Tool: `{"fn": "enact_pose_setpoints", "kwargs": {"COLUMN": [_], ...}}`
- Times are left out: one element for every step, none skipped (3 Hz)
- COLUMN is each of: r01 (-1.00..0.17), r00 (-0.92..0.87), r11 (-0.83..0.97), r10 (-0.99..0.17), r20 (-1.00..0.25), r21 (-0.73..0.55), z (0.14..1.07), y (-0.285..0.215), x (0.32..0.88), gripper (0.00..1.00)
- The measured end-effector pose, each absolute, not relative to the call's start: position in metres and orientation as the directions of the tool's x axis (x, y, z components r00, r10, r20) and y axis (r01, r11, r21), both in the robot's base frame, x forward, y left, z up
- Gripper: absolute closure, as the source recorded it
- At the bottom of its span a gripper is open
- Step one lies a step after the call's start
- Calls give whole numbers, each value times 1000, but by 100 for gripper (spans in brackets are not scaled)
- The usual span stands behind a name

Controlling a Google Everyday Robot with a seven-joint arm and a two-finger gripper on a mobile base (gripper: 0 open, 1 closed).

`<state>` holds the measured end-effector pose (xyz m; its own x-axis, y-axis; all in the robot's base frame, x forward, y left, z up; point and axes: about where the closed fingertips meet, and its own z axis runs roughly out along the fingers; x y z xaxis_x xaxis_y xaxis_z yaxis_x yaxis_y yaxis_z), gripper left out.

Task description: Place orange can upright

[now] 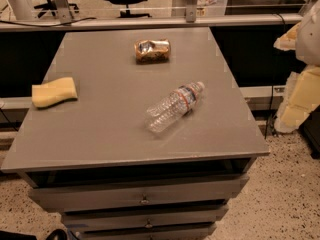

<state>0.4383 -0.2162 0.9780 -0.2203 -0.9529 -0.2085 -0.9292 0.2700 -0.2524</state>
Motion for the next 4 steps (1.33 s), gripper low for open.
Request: {"fn": "enact_pose_setpoints", "kwargs": {"r01": [-929,-928,-921,-899], "r00": [-220,-195,-108,5], "r11": [270,254,194,114], "r10": [-953,-954,-960,-963], "r20": [-209,-227,-257,-270], "r21": [-252,-271,-338,-423], "z": [978,980,981,980], "y": [-216,-212,-193,-167], "x": [438,445,480,533], "gripper": [0,0,0,0]}}
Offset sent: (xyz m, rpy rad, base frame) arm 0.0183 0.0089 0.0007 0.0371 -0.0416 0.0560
